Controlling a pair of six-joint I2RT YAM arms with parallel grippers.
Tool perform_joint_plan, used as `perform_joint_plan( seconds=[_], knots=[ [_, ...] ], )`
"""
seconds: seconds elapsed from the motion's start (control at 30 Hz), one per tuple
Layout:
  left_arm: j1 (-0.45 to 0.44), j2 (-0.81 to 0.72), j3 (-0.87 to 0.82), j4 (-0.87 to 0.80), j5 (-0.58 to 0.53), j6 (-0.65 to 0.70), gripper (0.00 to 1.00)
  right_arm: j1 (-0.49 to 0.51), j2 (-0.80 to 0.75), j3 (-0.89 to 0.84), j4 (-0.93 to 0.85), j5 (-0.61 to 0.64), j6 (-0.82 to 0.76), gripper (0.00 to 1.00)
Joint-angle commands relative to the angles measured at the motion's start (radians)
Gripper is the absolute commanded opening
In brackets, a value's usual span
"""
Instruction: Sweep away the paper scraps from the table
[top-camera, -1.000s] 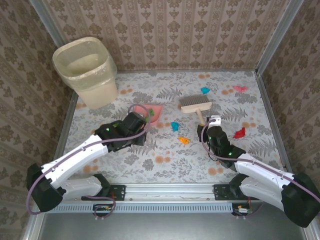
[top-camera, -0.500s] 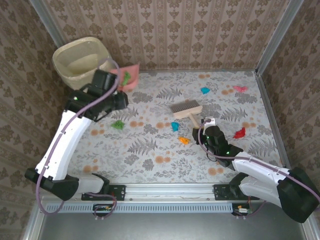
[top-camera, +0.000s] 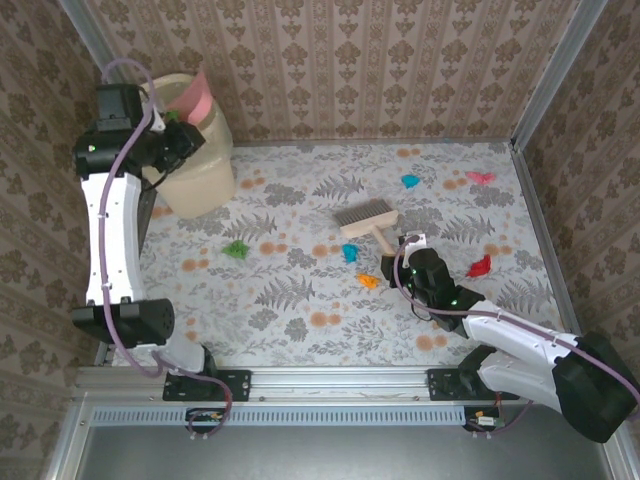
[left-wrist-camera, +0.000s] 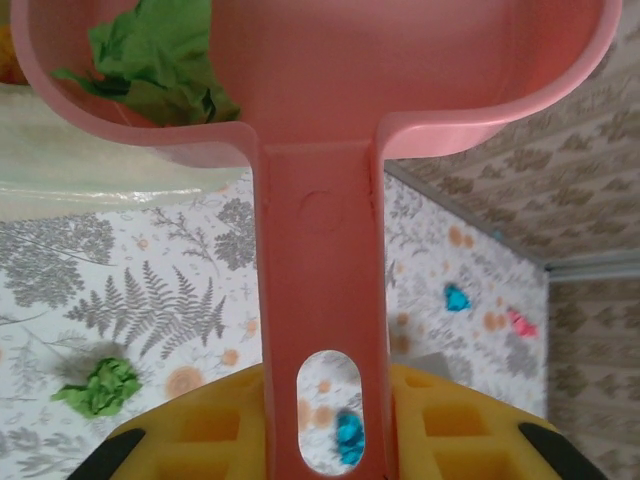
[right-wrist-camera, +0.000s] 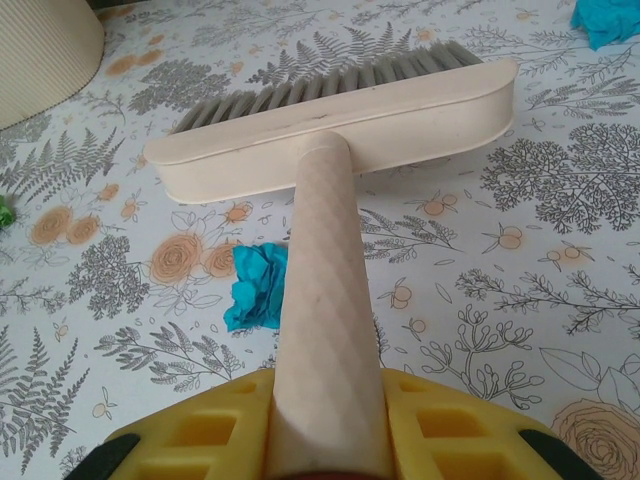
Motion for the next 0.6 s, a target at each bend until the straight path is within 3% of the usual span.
perform_joint_plan(
  seconds=[0.0,0.3,0.57],
  knots=[
    [0.082,0.027,0.017,0.130,0.186,-0.141,0.00,-0.005,0.000,0.036,0.022,-0.008,-0.018,0.00],
    [0.206,0.080,-0.081,0.421,0.378,-0.403,0.00,-0.005,0.016,0.040,0.023,-0.013,-0.023,0.00],
    [0.246,0.068,-0.322,0.880,0.478,-0.732,0.00,-0.004,0.033,0.046,0.026,-0.018,-0.024,0.00]
  ],
)
